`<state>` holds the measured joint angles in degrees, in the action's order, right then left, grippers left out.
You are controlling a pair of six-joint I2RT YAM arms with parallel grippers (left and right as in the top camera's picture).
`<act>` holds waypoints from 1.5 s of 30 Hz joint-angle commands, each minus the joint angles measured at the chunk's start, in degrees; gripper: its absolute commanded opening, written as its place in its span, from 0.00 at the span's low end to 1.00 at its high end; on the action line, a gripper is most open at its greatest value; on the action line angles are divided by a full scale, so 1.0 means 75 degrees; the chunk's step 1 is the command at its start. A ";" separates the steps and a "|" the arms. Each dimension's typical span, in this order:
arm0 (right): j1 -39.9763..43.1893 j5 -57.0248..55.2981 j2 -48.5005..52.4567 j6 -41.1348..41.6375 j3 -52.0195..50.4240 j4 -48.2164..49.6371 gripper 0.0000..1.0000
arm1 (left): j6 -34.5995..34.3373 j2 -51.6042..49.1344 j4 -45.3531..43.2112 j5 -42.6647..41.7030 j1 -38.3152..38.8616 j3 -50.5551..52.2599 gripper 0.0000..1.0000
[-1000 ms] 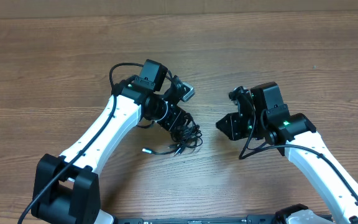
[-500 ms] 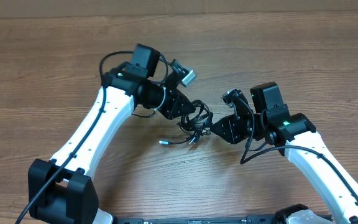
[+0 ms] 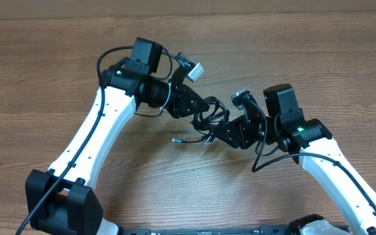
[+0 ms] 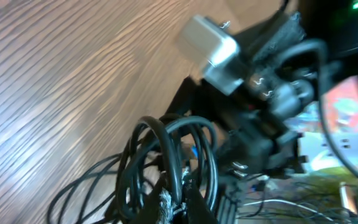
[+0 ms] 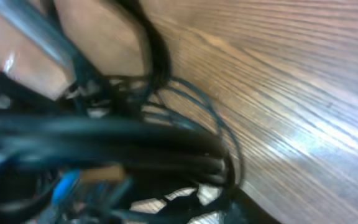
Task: Untangle cables
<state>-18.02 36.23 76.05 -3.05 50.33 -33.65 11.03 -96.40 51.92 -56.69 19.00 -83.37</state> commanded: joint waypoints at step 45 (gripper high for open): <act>0.0012 0.1070 -0.0009 0.0938 0.0035 0.1495 0.97 | -0.1070 0.1612 0.0557 0.0592 -0.0335 -0.0755 0.04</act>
<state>-18.02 36.23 76.05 5.74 50.33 -24.73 1.91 -84.88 56.47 -41.69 17.61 -87.59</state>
